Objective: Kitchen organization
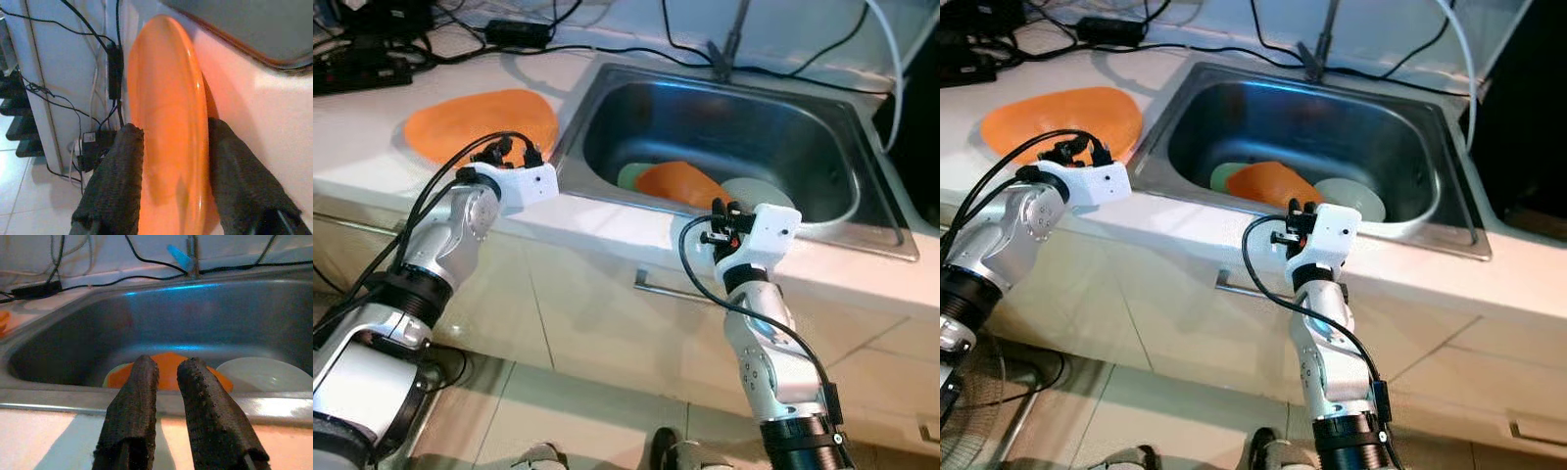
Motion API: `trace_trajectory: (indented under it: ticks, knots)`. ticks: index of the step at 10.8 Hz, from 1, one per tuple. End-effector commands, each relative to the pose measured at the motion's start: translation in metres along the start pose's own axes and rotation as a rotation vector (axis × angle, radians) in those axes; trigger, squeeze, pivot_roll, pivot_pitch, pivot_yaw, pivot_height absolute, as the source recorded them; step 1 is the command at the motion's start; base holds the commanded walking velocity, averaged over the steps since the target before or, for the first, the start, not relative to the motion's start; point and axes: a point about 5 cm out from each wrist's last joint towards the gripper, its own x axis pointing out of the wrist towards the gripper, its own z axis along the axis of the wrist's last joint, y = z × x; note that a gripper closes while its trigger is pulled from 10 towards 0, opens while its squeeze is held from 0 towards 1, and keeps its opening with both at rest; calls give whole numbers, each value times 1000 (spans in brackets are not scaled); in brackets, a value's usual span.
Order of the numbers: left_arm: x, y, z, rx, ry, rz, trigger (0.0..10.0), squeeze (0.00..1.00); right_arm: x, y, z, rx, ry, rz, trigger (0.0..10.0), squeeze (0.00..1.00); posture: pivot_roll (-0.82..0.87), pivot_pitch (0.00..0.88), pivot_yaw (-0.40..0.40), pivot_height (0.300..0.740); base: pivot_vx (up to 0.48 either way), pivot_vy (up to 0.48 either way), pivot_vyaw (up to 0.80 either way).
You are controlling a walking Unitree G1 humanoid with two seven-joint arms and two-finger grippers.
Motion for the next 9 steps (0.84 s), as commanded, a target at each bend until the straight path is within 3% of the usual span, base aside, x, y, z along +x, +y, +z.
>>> trace_trajectory:
  ticks: [1, 4, 9]
  knots:
    - [-2, -30, -7, 6, 25, -110, 0, 0, -5, 10, -8, 56, 41, -3, 10000, 0, 10, 147, -75, 740, 0, 0, 0]
    - [-2, -15, -20, 24, 60, -59, 0, 0, -6, 11, -10, 60, 47, -2, 10000, 0, 15, 141, -75, 740, 0, 0, 0]
    - [-2, -20, -23, 24, 64, -81, 0, 0, -5, 11, -11, 69, 52, -10, 10000, 0, 17, 142, -75, 740, 0, 0, 0]
